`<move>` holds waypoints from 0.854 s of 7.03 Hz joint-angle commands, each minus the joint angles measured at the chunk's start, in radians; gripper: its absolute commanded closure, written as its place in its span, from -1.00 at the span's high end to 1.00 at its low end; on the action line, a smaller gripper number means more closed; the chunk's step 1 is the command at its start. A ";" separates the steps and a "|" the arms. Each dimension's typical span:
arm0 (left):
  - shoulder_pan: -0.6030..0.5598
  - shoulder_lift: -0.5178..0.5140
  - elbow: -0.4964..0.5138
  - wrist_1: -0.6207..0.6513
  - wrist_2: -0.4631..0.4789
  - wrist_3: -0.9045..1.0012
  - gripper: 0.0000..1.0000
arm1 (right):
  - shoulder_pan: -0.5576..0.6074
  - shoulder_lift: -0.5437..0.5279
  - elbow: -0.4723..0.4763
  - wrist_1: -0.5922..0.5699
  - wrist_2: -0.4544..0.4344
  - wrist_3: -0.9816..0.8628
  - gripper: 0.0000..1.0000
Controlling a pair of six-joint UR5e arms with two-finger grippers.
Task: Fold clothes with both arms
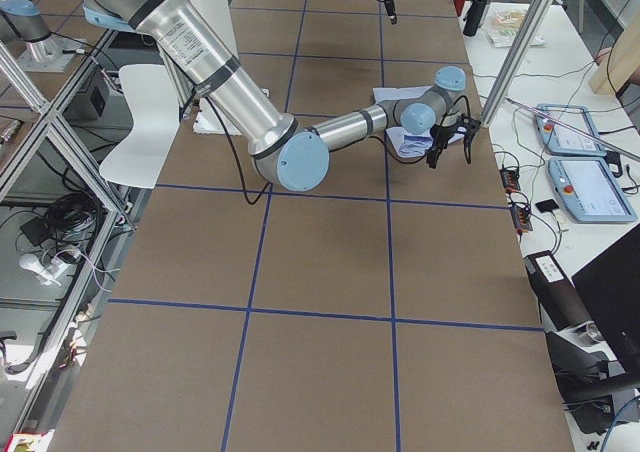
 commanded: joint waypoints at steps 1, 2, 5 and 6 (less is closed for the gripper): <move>-0.106 0.055 -0.004 0.108 -0.026 0.391 0.03 | 0.108 -0.215 0.166 -0.010 0.123 -0.171 1.00; -0.167 0.068 -0.010 0.177 -0.082 0.522 0.04 | 0.149 -0.369 0.286 -0.012 0.145 -0.301 1.00; -0.266 0.153 -0.019 0.196 -0.204 0.731 0.08 | 0.342 -0.799 0.514 -0.015 0.163 -0.812 1.00; -0.314 0.177 -0.034 0.234 -0.216 0.798 0.08 | 0.398 -0.893 0.554 -0.015 0.166 -0.928 1.00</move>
